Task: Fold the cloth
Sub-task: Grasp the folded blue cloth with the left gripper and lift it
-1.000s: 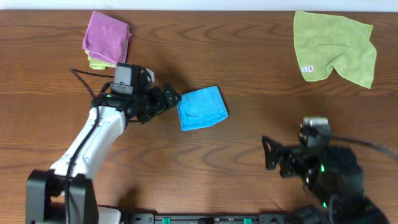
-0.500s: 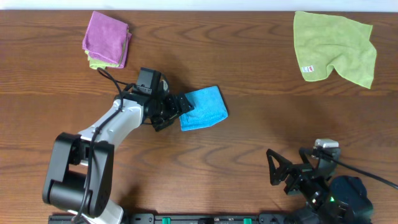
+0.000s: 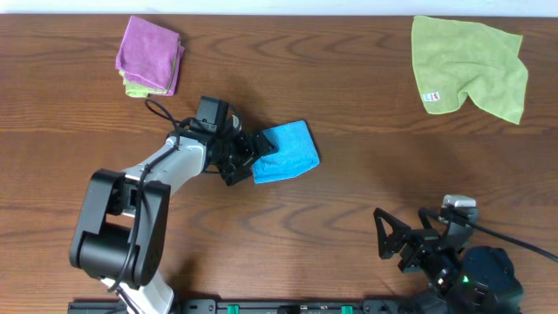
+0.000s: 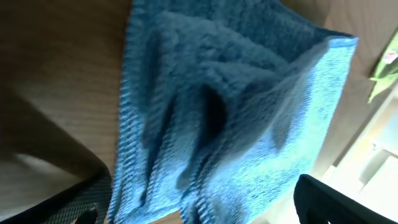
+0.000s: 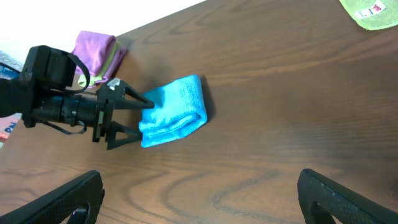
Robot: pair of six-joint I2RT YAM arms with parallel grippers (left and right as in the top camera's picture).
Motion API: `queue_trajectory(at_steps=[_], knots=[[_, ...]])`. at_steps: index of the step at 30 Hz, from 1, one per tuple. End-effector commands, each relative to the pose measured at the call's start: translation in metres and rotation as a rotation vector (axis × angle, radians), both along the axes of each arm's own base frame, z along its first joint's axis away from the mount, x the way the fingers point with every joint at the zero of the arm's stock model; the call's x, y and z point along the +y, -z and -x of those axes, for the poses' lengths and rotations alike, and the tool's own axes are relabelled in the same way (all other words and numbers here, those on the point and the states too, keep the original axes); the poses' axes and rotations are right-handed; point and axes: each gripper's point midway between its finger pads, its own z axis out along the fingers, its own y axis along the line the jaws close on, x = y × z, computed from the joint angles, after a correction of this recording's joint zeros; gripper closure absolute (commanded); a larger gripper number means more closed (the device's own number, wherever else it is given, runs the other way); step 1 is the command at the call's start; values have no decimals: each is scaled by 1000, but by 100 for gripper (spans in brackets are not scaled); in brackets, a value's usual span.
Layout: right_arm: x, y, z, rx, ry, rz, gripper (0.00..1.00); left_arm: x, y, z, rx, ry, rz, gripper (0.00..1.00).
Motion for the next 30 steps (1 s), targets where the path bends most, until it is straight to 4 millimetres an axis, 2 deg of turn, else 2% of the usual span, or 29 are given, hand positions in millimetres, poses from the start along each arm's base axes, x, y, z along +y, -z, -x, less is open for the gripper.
queue_trajectory(at_steps=[1,3,4,5,7,8,9,10,11,13,16,20,22,28,30], knots=[[0,2,0,8,7,-9,1,-6,12,3,25,3,1,5],[-1,4,1,16,7,-7,1,-10,14,1,10,12,3,4],[-1,5,2,21,7,-5,1,-12,17,1,6,15,-1,0],[-1,7,3,28,7,-2,1,-13,20,1,3,18,-10,8],[-2,12,5,51,7,7,1,-15,28,0,-3,24,-28,26],[-3,15,7,61,7,11,1,-16,30,0,-6,26,-30,39],[-3,17,8,72,7,15,1,-18,34,-1,-9,28,-29,71],[-4,20,10,84,7,19,1,-19,36,-2,-13,31,-27,90],[-4,22,11,94,7,23,1,-20,37,-4,-21,35,-25,94],[-6,27,14,119,7,33,1,-21,35,-8,-48,41,-20,94],[-7,34,19,151,8,45,1,-27,20,-19,-129,63,17,94],[-10,42,25,190,8,60,1,-18,-22,-47,-250,25,25,94],[-11,46,28,208,8,67,1,-3,-51,-67,-328,-34,-13,94],[-12,50,31,227,8,74,1,67,-138,-128,-501,-252,-183,94],[-12,50,31,227,8,74,1,87,-157,-146,-543,-299,-233,94]])
